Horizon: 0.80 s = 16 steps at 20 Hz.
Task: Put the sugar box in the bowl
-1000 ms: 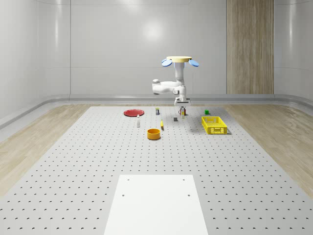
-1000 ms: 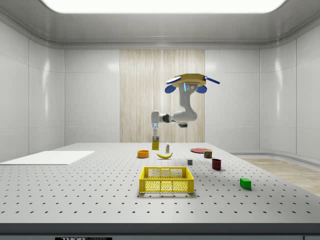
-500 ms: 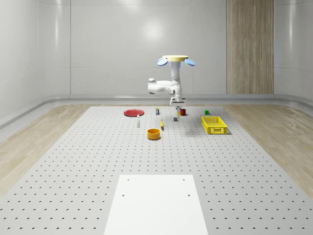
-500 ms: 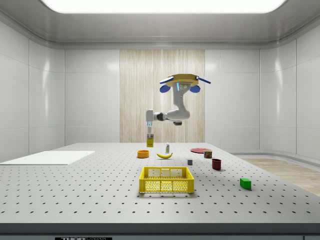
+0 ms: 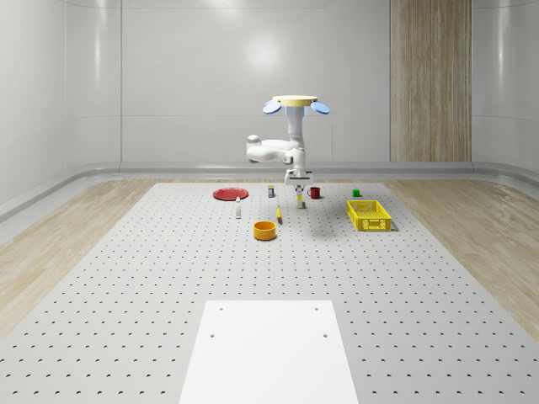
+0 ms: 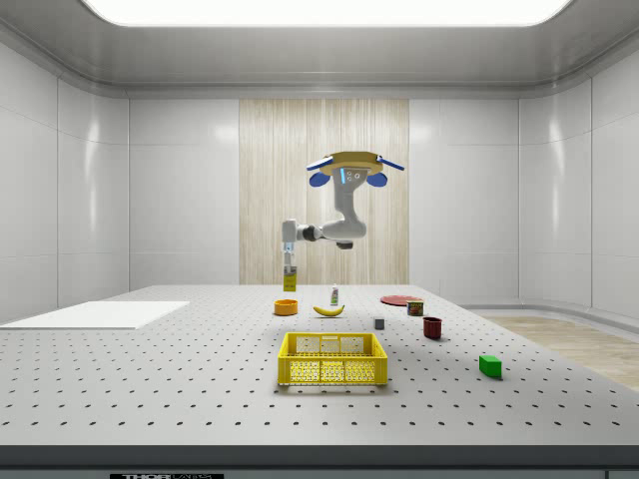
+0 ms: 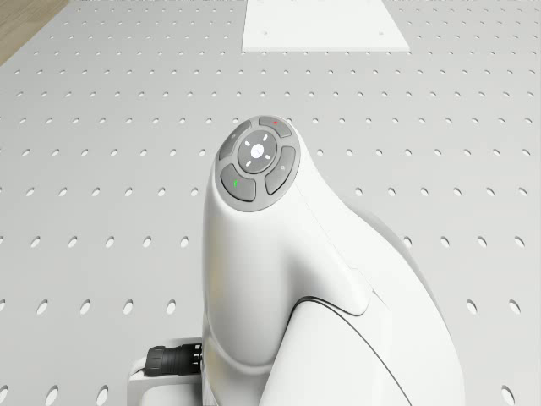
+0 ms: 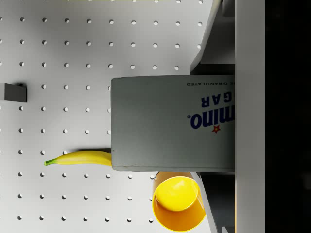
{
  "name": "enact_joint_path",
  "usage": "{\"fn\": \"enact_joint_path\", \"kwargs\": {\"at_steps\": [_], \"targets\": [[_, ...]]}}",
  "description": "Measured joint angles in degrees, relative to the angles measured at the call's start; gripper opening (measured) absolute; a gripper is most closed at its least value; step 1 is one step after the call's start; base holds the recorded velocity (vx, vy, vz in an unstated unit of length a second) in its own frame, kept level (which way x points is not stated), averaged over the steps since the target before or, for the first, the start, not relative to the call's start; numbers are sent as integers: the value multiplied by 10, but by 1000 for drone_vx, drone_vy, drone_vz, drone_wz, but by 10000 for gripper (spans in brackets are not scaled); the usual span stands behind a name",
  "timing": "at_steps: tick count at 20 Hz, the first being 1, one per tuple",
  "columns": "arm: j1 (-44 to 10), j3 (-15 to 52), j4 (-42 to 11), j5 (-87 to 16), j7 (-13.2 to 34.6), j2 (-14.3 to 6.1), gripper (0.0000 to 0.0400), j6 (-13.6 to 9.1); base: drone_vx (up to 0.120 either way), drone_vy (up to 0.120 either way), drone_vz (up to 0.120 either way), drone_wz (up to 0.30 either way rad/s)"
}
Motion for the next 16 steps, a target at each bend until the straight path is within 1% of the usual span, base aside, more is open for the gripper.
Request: {"fn": "enact_joint_path", "kwargs": {"at_steps": [8,16], "targets": [[-1,1,0,2,1,-6,163,6,120,-120,0,0],[-1,2,0,4,1,-12,163,11,0,-120,0,0]]}}
